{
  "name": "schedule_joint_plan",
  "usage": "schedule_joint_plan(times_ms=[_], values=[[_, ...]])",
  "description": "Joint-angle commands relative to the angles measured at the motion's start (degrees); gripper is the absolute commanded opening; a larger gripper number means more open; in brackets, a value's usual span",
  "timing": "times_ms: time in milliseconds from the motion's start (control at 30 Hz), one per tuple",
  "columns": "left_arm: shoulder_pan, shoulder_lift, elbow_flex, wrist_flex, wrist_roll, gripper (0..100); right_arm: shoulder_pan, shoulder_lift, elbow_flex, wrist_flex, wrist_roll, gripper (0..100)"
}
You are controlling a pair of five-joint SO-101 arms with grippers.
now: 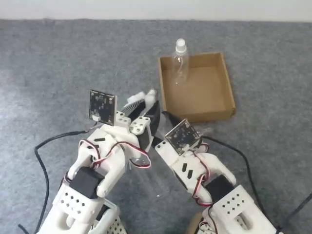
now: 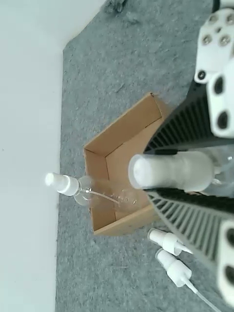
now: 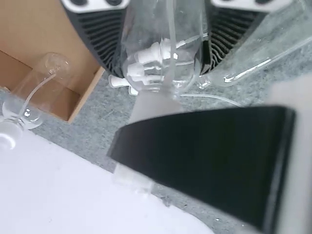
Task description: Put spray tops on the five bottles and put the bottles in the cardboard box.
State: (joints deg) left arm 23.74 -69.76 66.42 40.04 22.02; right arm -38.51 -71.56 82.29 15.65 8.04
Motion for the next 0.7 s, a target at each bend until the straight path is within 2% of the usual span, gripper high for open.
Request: schedule_joint_plan(times_ms=[0,133,267,467,667], values=[[1.3,0.1,0.9,0.3,-0.6,1,1.4,-3.7,-2.0,-2.3,-0.7,0.6],[1.3,-0.1,0.7,0.4,-3.9,1,1.4,-3.7,-2.0,-2.3,-0.7,0.6],[1.3,-0.1,0.6,0.4,-4.2,2,1.4,-3.4,-2.0,-2.5,-0.7,0.6],[1.3,-0.1,-3.5,6.0,-4.2,15,1.4,-3.2,-2.0,-2.6,-0.9,0.6],[1.3,-0.1,-3.9,6.6,-4.3,16,1.4,-3.2,-2.0,-2.6,-0.8,0.6]])
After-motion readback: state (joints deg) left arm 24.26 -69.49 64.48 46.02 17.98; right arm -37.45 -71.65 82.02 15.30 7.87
